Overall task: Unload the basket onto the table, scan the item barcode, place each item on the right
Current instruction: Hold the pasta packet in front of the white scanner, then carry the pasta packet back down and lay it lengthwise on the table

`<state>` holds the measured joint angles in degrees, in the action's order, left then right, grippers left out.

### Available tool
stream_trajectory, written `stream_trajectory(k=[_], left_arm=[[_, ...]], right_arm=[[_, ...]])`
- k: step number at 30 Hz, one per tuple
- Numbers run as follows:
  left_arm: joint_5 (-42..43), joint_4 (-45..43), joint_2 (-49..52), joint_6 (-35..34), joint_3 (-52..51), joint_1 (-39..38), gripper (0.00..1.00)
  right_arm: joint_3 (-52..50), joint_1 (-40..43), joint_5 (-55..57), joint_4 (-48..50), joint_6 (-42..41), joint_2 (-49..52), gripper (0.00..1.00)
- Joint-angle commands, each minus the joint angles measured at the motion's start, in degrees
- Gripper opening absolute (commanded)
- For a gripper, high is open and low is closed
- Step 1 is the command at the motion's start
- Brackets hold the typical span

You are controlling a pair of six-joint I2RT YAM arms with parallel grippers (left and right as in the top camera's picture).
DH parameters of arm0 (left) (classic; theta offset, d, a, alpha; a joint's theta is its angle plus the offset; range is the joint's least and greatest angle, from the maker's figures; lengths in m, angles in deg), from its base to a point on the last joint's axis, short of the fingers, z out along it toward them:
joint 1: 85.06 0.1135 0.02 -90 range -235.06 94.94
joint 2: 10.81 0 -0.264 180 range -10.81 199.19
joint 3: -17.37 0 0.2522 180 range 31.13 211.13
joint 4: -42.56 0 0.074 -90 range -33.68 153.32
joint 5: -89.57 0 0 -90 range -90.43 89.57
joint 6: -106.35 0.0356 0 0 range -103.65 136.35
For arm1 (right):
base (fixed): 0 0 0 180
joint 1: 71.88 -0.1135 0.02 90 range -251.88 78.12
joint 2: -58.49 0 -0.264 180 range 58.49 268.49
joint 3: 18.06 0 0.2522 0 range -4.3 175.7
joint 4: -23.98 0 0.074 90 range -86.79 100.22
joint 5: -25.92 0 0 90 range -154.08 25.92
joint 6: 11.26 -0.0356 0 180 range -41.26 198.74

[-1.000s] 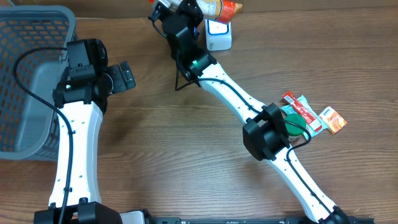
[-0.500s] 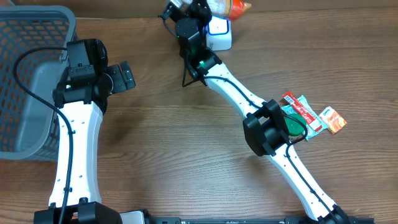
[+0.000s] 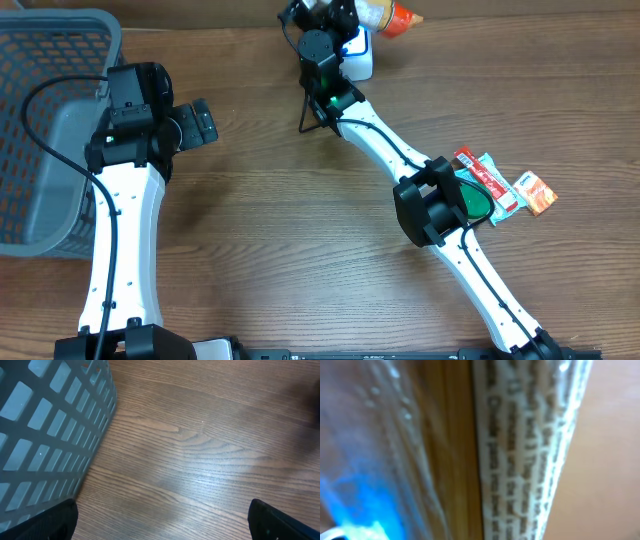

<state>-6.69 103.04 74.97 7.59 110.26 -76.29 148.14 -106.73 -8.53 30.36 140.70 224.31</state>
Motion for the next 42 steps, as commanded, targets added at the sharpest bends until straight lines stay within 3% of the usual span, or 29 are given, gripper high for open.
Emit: stream_trajectory(k=[1, 4, 7, 10, 14, 18, 24, 29, 42], left_arm=[[-0.3, -0.2, 0.4, 1.1, 0.6, 0.2, 1.00], [-0.3, -0.2, 0.4, 1.1, 0.6, 0.2, 1.00], [-0.3, -0.2, 0.4, 1.1, 0.6, 0.2, 1.00], [-0.3, -0.2, 0.4, 1.1, 0.6, 0.2, 1.00], [-0.3, -0.2, 0.4, 1.1, 0.6, 0.2, 1.00], [-0.3, -0.2, 0.4, 1.1, 0.6, 0.2, 1.00], [-0.3, -0.2, 0.4, 1.1, 0.6, 0.2, 1.00], [-0.3, -0.2, 0.4, 1.1, 0.6, 0.2, 1.00], [-0.3, -0.2, 0.4, 1.1, 0.6, 0.2, 1.00]], right_arm=[[2.3, -0.2, 6.3, 2.1, 2.4, -8.8, 0.03], [2.3, -0.2, 6.4, -4.2, -1.0, -14.2, 0.03], [2.3, -0.2, 5.7, -17.1, -8.0, -20.2, 0.03], [2.3, -0.3, 4.6, -35.6, -21.0, -26.3, 0.04], [2.3, -0.3, 0.8, -66.0, -44.9, -34.1, 0.03], [2.3, 1.4, -16.0, -91.9, -61.0, -38.8, 0.03], [1.2, 8.5, -43.2, -115.8, -78.6, -38.2, 0.04], [-8.5, 13.6, -57.0, -115.6, -79.6, -37.6, 0.04], [-32.0, 14.9, -57.4, -103.7, -79.6, -37.6, 0.04]])
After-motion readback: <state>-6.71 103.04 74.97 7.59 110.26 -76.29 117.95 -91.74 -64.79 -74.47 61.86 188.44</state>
